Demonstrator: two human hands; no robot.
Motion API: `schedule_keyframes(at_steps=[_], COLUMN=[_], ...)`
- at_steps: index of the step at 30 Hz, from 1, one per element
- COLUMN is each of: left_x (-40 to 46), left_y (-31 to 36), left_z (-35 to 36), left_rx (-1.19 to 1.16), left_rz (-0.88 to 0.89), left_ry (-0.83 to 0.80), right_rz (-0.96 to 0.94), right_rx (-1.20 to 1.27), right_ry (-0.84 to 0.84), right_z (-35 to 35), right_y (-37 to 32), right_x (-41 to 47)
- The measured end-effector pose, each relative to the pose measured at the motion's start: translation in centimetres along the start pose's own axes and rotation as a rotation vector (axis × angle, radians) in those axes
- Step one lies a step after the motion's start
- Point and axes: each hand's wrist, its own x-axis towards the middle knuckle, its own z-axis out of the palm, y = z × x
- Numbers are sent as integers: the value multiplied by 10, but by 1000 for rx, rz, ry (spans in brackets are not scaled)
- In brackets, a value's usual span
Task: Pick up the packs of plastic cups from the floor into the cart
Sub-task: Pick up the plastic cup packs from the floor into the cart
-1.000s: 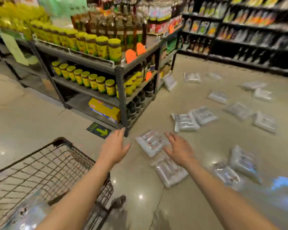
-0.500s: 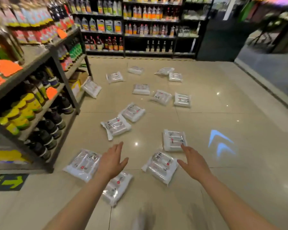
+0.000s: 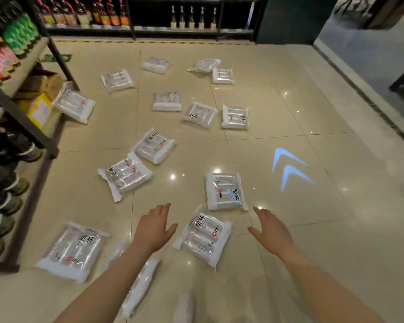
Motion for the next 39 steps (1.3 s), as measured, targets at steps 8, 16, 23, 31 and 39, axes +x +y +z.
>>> schedule_keyframes(at_steps=[8, 16, 23, 31, 39], left_x=[71, 98, 110, 151, 184], left_y=[-2, 26, 70, 67, 35], left_z=[8, 79, 173, 356, 578], left_rx=[-26, -258, -446, -607, -768], left_rz=[-231, -720, -980, -1111, -1172], left_ry=[7, 128, 140, 119, 64], right_rz=[-155, -435, -613, -612, -617], right_rx=[-45, -99, -70, -59, -107], right_ry=[-151, -385, -529, -610, -662], right_z=[-24, -20, 24, 194, 407], right_y=[17, 52, 71, 88, 131], right_x=[126, 276, 348, 410, 470])
